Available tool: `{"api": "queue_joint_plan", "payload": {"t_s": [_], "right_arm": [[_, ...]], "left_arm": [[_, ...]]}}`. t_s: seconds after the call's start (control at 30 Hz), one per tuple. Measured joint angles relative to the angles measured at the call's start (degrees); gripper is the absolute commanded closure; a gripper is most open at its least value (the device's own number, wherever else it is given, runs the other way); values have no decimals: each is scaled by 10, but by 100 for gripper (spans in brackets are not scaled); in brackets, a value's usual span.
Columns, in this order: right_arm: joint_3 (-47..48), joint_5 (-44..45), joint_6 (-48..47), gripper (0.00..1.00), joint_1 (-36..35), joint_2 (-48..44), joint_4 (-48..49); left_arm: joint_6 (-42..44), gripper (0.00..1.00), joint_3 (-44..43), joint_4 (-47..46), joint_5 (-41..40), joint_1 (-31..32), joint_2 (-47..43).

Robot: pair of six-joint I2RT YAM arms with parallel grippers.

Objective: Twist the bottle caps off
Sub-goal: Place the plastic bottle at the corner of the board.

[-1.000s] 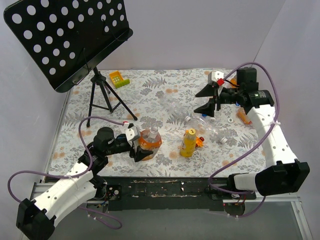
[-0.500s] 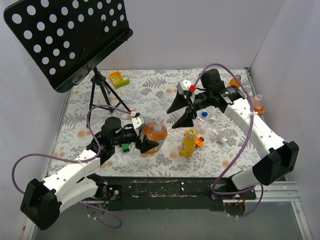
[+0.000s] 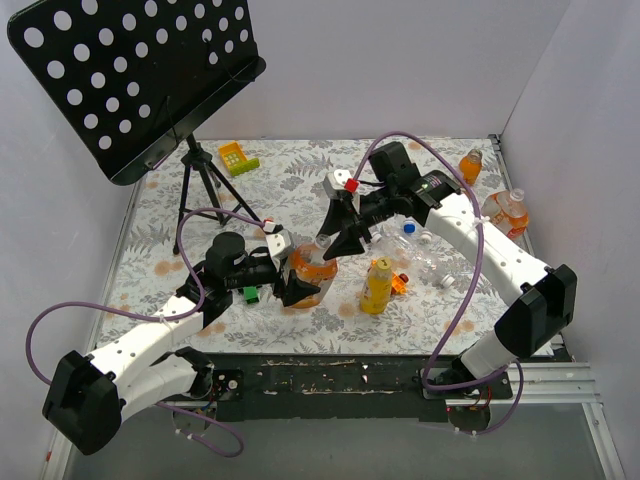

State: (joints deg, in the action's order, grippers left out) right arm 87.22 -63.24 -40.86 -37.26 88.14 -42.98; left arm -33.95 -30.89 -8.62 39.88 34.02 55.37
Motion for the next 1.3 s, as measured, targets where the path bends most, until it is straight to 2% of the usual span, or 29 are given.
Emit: {"api": "queue_joint_plan", "payload": {"t_s": [0.13, 0.23, 0.33, 0.37, 0.4, 0.47, 0.53, 0.67, 0.77, 1.07, 1.3], "right_arm": [[4, 4, 9, 51, 0, 4, 7], [5, 6, 16, 61, -1, 4, 9], [5, 5, 24, 77, 0, 4, 11], [5, 5, 26, 85, 0, 4, 11], [5, 5, 28, 98, 0, 4, 11], [5, 5, 28, 99, 0, 4, 11], [5, 3, 28, 99, 0, 4, 11], [5, 1, 28, 99, 0, 4, 11], [9, 1, 31, 99, 0, 5, 9], [31, -3, 34, 99, -3, 16, 5], [31, 16, 34, 99, -6, 27, -15]], "left_arm": [[0, 99, 0, 0, 1, 0, 0], [0, 99, 0, 0, 2, 1, 0], [1, 99, 0, 0, 5, 1, 0], [0, 99, 0, 0, 5, 1, 0], [0, 98, 0, 0, 5, 1, 0], [-2, 94, 0, 0, 6, 1, 0], [-3, 85, 0, 0, 6, 1, 0], [-6, 44, 0, -1, 6, 2, 0], [-10, 29, 0, -5, 5, 2, 0], [-17, 7, 0, -10, -4, 2, -9], [-16, 2, -1, -22, -17, 2, -38]]}}
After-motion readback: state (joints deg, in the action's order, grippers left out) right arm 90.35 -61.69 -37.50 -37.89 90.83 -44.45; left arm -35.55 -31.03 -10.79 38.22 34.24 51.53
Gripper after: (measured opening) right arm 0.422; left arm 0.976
